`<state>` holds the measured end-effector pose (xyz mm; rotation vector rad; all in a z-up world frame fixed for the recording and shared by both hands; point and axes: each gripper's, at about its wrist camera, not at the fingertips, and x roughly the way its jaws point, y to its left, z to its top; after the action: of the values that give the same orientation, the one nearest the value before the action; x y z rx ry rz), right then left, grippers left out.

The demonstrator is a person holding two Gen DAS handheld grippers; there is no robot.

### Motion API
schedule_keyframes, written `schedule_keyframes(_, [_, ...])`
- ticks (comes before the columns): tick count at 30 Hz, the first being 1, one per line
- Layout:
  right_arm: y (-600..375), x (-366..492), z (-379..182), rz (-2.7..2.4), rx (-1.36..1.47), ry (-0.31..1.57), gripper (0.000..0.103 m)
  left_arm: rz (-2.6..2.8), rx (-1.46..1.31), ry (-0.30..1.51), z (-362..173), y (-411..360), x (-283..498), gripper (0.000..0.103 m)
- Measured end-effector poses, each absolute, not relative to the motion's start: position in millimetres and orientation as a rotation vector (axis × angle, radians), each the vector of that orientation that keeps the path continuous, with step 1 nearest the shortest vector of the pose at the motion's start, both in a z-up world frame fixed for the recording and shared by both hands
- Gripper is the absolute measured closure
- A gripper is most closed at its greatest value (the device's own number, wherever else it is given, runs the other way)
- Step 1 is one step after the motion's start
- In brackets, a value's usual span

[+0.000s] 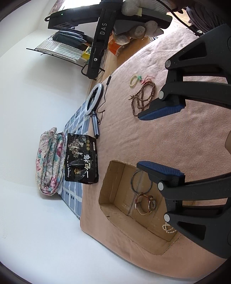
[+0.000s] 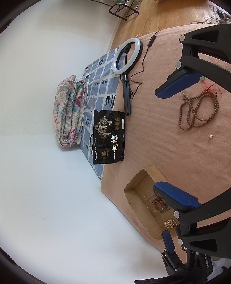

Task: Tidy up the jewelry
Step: 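Move both tools away from the box toward the wooden prayer beads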

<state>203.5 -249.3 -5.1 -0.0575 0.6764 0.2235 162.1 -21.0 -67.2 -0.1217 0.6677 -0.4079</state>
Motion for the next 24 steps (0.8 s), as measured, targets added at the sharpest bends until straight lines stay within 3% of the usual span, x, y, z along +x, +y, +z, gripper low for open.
schedule_keyframes(21, [-414.9,172.4,-86.6,-0.012,0.021,0.793,0.007,-0.584,-0.050,0.770,-97.3,-127.0,182.2,0.054])
schedule_keyframes(24, [-423.1,172.2,-102.1,-0.014,0.015,0.823,0.007,-0.612,0.002,0.785,-104.7,-149.5,181.9,0.029])
